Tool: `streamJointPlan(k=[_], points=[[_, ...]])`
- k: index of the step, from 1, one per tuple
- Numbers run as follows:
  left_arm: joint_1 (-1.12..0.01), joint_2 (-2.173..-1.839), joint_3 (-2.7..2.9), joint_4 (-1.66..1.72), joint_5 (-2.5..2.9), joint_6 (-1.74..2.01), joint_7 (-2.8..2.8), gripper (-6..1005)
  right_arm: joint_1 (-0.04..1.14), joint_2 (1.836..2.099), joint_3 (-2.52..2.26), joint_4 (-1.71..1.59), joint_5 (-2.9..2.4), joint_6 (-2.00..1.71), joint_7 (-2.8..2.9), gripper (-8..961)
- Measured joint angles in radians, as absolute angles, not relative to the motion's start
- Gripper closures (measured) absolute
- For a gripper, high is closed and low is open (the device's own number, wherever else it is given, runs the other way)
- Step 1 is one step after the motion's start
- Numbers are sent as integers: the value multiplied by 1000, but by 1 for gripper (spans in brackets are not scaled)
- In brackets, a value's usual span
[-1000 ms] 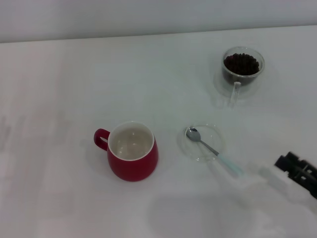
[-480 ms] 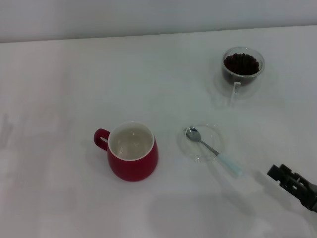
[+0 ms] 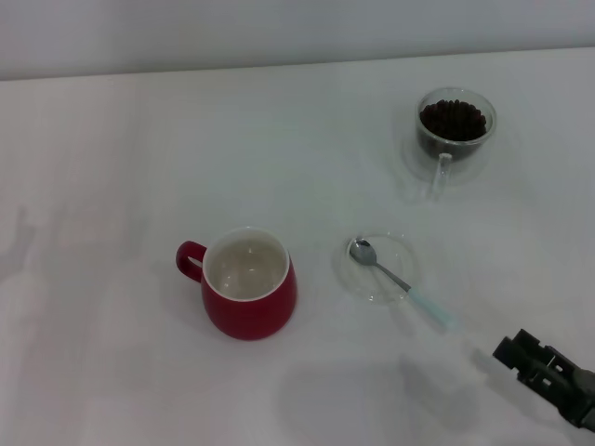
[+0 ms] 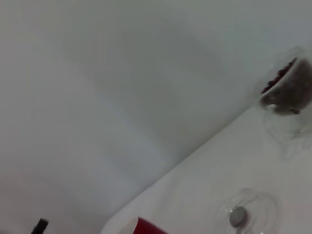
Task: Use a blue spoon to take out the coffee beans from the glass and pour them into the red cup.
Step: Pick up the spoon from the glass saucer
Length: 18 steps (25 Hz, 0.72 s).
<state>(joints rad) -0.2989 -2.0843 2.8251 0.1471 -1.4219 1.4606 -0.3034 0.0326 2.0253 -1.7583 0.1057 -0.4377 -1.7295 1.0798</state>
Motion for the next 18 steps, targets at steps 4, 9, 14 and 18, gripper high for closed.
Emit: streamJointPlan(k=[4,9,14,18], points=[[-300,-2085,2824,149,-1422,1460,-306,107,13,2027,-1756,78,-442,-1729,965,112],[-302,-2085,2823,149,-1422,1460,-307,106,-5,2028,-1750,46,-435,-1691,876,113],[-311,-2085,2824,149,-1422,1458,-308,106,25,2028,-1754,39,-439,-1645,821,112],[-312,-2085,2824,149,-1422,1457,-308,106,53,2028,-1758,39,-449,-1610,815,113]])
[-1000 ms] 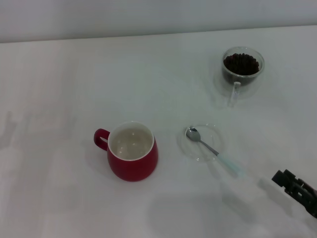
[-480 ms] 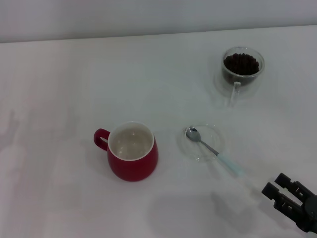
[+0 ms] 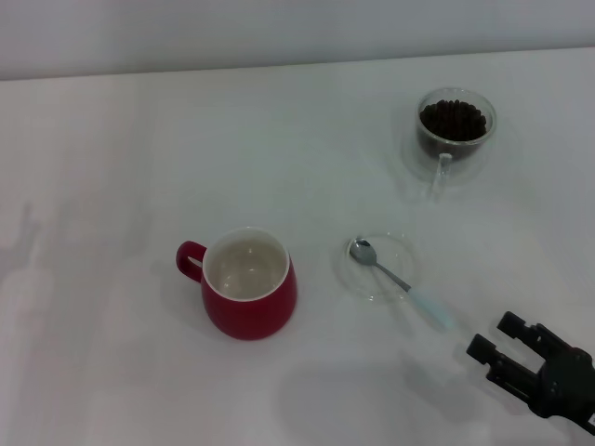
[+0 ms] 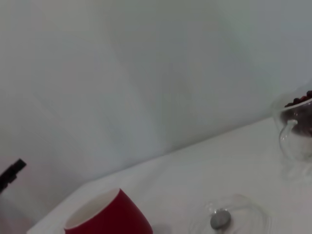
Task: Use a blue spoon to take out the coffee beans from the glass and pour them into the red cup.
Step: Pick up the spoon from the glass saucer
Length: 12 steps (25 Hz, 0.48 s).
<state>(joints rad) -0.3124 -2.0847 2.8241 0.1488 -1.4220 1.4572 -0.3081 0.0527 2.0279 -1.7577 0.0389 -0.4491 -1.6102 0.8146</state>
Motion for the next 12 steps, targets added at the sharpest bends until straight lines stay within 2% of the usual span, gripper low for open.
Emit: streamJointPlan(k=[12], points=[[-313,-2085,2828,151,-1422,1457,-308,106,77,2028,-1760,-25,-492,-1543,729,113]])
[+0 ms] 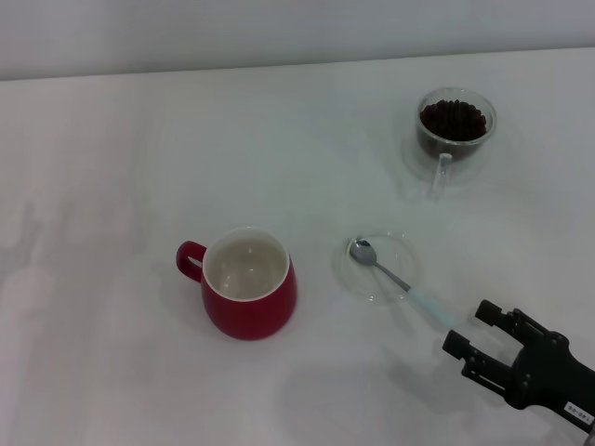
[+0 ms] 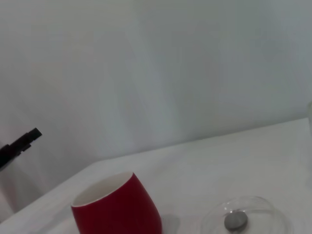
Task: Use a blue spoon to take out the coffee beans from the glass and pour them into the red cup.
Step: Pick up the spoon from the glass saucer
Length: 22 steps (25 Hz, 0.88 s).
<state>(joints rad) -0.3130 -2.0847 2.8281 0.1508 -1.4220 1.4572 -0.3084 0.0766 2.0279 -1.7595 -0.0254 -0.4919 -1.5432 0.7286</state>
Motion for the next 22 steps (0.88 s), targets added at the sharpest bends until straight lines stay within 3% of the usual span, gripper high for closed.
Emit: streamJointPlan(k=[10,22], points=[[-306,-2085,2824,163,-1423,1458,-308,107,126,2008,-1822,-27,-492,-1473,1089,115],[-308,-2083,2821,155,-1426,1459,-308,107,146,2003,-1837,-26,-492,-1504,1254,117]])
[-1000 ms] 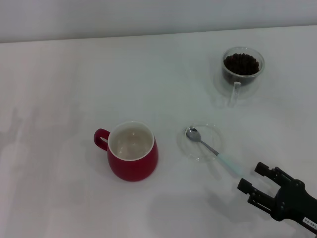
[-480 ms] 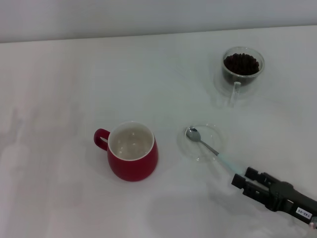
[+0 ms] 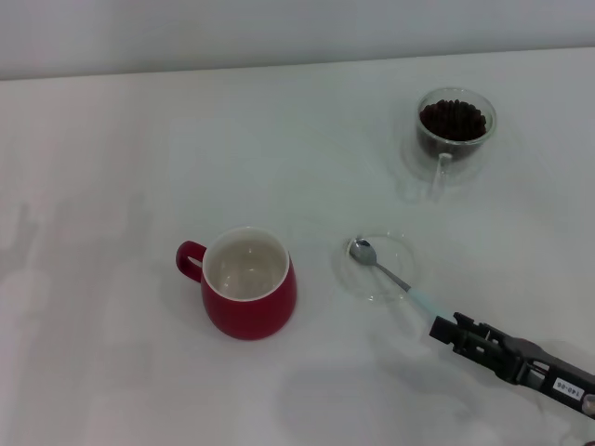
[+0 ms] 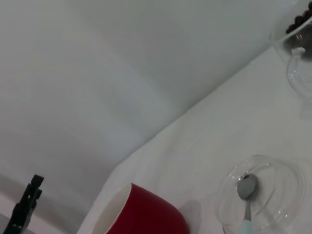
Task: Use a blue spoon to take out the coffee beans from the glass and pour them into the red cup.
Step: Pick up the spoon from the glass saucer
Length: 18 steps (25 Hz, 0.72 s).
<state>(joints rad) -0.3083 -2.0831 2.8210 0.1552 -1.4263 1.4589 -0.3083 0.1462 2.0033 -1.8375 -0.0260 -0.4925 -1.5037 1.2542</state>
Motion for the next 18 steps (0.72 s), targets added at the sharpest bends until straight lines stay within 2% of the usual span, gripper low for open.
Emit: streamJointPlan(k=[18], points=[[-307,-2082,2820,152,-1430,1457,-305,106,191,2003,-1845,-26,-492,-1471,1316,165]])
